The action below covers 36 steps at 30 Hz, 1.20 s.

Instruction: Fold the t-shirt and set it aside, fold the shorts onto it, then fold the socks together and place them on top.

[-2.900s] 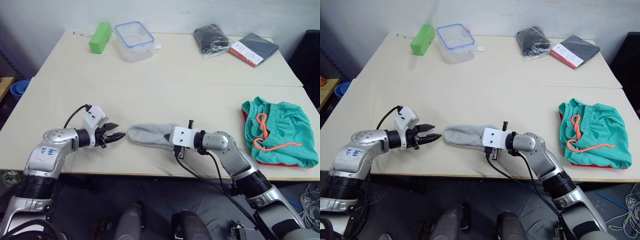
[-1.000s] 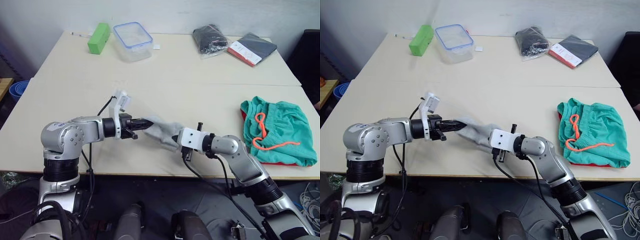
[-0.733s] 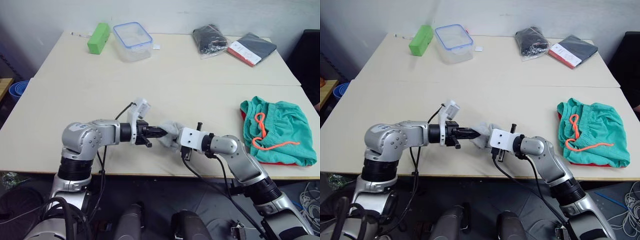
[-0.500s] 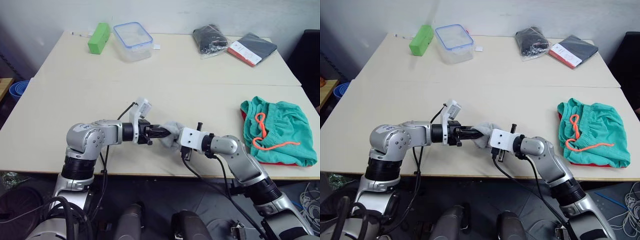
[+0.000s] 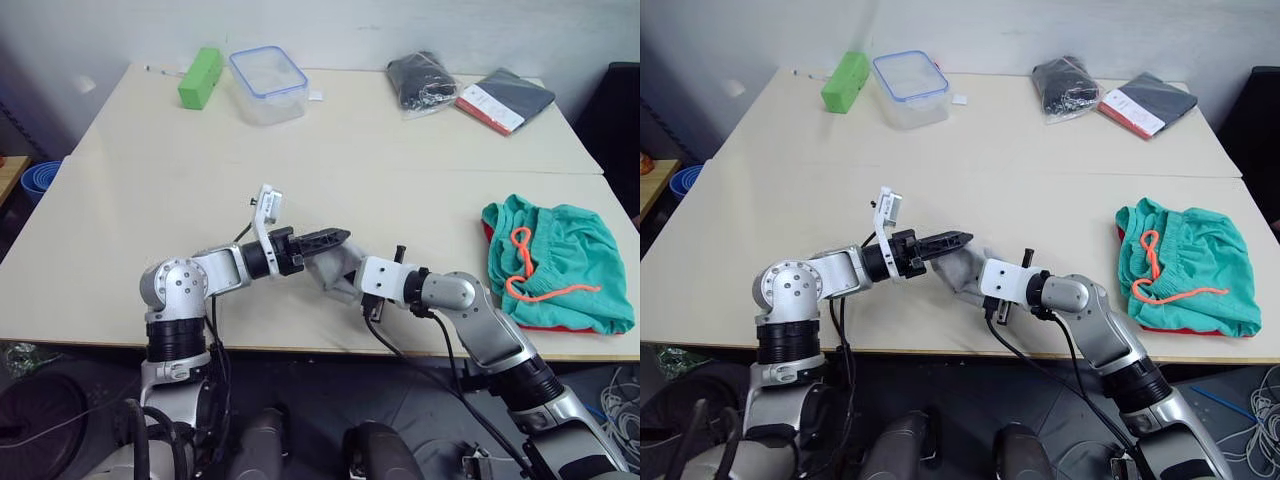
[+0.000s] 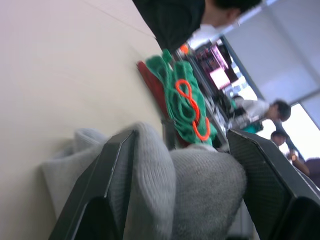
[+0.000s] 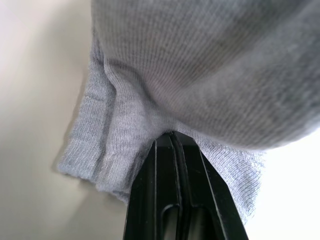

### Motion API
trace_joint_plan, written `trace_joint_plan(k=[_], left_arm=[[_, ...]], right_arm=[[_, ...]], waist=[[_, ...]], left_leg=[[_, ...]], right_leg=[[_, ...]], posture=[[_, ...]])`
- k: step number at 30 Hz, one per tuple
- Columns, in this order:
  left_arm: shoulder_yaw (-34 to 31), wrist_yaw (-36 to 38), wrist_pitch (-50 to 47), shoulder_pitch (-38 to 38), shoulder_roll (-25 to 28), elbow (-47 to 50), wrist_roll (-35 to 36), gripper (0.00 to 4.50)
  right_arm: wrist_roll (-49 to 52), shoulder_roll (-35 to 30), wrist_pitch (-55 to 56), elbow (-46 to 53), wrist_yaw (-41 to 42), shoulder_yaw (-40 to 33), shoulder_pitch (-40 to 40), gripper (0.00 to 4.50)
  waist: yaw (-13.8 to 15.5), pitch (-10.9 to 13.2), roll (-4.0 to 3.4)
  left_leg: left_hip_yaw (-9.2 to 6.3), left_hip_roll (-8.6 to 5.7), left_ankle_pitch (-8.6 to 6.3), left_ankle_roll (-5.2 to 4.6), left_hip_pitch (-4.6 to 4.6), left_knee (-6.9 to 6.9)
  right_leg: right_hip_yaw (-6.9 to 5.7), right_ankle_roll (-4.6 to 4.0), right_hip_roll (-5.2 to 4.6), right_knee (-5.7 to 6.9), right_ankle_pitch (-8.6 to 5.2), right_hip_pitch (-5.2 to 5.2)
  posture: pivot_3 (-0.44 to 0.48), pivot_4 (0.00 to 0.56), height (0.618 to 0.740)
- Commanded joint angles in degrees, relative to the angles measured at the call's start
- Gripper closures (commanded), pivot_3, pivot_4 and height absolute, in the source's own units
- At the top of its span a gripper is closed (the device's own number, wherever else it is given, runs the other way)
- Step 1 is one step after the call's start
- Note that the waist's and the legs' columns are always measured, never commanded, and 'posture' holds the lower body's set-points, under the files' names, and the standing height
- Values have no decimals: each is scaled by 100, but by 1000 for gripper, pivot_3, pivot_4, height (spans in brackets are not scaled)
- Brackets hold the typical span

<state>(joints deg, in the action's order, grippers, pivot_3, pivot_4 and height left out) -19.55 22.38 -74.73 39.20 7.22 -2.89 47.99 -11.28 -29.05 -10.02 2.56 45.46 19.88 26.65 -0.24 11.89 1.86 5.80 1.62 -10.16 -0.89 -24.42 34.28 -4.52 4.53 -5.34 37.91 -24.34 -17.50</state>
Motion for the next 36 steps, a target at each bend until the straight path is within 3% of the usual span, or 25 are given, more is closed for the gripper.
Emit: trace_joint_plan(k=[1, 8, 11, 14, 21, 26, 33, 36], left_arm=[[-809, -900, -150, 173, -351, -224, 322, 1473], [-2383, -2837, -577, 539, -897, -608, 875, 1473], [-2463, -3066, -894, 550, -850, -414, 1046, 1473], [-2109, -2912, -1039, 431, -563, -200, 954, 1473], [-1059, -2007, -756, -120, 560, 222, 588, 1473], [-187, -986, -221, -569, 1672, 365, 144, 1473], [1540, 1708, 2313, -1416, 3416, 629, -1220, 1473], [1909, 2267, 3008, -1445, 3717, 382, -1683, 1473]], right_arm=[[-136, -98, -109, -192, 69, 104, -117, 4500], [-144, -109, -82, -190, 68, 107, -133, 4500], [-154, -104, -61, -205, 62, 119, -130, 4500], [-158, -92, -42, -217, 53, 128, -133, 4500], [-161, -90, 11, -213, 68, 134, -145, 4500], [-165, -105, 76, -249, 88, 133, -135, 4500], [-172, -96, 124, -319, 119, 144, -60, 4500], [-179, -90, 143, -341, 129, 143, -42, 4500]], waist=[[-1, 1, 1], [2, 2, 5], [2, 3, 8], [1, 3, 9], [1, 3, 8], [-2, 3, 8], [-9, 3, 7], [1, 3, 7]], left_leg=[[0, 0, -3, 0, 9, -1], [0, -1, -4, 1, 9, -5], [0, -1, -4, 1, 10, -6], [1, -2, -5, 3, 10, -7], [6, -1, -22, 34, 15, -16], [9, -1, -28, 44, 16, -23], [23, 1, -34, 57, 21, -46], [26, 2, -33, 60, 22, -62]], right_leg=[[0, 0, 0, -3, 0, 10], [0, 3, 0, -6, 1, 9], [0, 3, 0, -6, 1, 9], [1, 3, 1, -5, 1, 8], [8, 3, 5, -8, 1, 5], [10, 2, 6, -13, 1, 2], [19, -3, 6, -25, -1, -6], [19, -7, 5, -35, -3, -8]], posture=[[0, 150, 740], [0, 150, 740], [0, 150, 740], [0, 150, 740], [0, 150, 740], [0, 150, 740], [0, 150, 740], [0, 150, 740]])
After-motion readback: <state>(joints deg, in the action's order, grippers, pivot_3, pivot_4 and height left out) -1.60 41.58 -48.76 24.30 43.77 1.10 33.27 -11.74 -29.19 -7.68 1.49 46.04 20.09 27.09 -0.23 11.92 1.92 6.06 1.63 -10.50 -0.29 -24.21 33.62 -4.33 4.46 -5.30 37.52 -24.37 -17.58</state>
